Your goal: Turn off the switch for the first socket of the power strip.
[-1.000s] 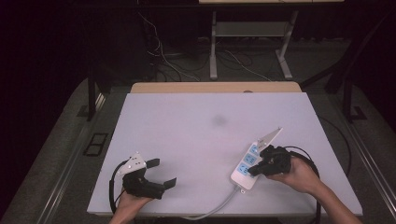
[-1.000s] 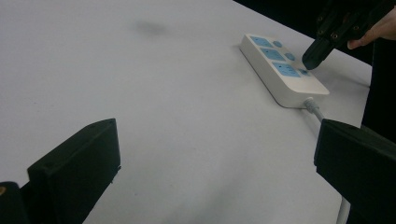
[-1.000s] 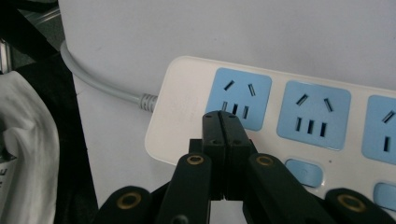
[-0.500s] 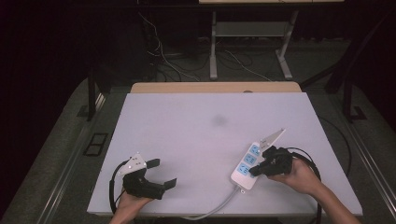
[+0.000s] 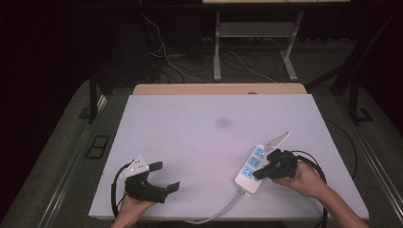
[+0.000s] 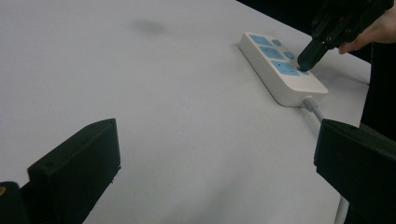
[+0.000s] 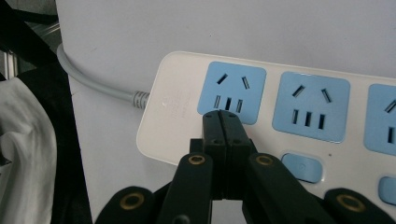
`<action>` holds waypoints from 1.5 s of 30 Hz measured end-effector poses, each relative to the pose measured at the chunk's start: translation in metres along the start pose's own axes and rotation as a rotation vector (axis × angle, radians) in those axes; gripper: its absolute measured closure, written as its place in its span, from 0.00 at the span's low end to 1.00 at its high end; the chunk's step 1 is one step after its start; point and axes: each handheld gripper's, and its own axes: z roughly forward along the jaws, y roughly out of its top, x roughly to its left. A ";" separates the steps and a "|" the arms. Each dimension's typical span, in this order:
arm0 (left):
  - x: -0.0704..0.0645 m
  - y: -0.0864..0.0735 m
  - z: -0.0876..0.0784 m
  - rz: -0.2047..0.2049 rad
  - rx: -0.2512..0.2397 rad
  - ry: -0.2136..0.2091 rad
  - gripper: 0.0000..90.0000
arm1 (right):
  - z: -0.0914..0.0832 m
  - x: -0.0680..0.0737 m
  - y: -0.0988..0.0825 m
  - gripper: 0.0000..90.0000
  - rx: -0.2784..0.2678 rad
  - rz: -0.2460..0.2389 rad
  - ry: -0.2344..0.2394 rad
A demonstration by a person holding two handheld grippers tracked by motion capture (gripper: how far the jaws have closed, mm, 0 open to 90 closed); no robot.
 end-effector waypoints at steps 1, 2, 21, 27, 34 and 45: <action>0.000 0.000 0.000 0.001 0.000 -0.001 0.00 | 0.000 0.000 0.000 1.00 0.000 0.000 0.000; 0.000 0.000 0.000 0.003 0.001 -0.001 0.00 | 0.000 0.000 0.000 1.00 -0.001 0.000 0.001; 0.001 0.000 -0.001 -0.001 0.002 0.001 0.00 | 0.000 -0.002 0.001 1.00 -0.001 -0.007 0.010; 0.002 0.000 -0.001 -0.002 0.001 0.001 0.00 | 0.000 -0.002 0.003 1.00 0.009 0.002 0.027; 0.002 -0.001 -0.001 -0.004 0.003 0.001 0.00 | -0.002 -0.001 0.008 1.00 0.024 -0.011 0.036; 0.002 -0.001 0.000 -0.004 0.004 0.000 0.00 | -0.013 -0.002 0.013 1.00 -0.007 -0.020 0.020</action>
